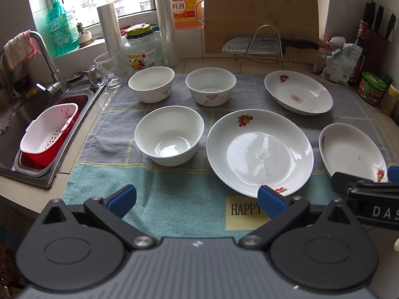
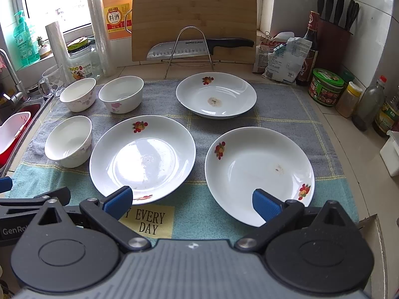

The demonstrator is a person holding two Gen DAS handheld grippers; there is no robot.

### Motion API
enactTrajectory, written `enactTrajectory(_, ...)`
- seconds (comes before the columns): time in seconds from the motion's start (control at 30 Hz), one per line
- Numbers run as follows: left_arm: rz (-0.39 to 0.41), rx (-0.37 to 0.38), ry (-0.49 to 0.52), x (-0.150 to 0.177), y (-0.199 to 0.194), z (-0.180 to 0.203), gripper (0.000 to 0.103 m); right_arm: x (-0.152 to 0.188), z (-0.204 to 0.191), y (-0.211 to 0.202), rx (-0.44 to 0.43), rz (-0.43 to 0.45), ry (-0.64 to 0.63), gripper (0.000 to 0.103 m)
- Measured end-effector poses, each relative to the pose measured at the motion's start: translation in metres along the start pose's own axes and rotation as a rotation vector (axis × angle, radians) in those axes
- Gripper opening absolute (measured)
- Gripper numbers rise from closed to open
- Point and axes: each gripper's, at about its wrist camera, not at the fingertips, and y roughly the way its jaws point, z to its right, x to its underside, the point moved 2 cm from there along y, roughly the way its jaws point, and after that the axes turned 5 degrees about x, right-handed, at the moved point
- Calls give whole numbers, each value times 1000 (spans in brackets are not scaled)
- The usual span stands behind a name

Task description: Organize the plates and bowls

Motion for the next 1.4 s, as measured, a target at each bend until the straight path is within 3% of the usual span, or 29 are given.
enactTrajectory(1.4, 8, 1, -1, -2, -1, -3, 102, -2, 0, -3, -3, 20, 1, 103)
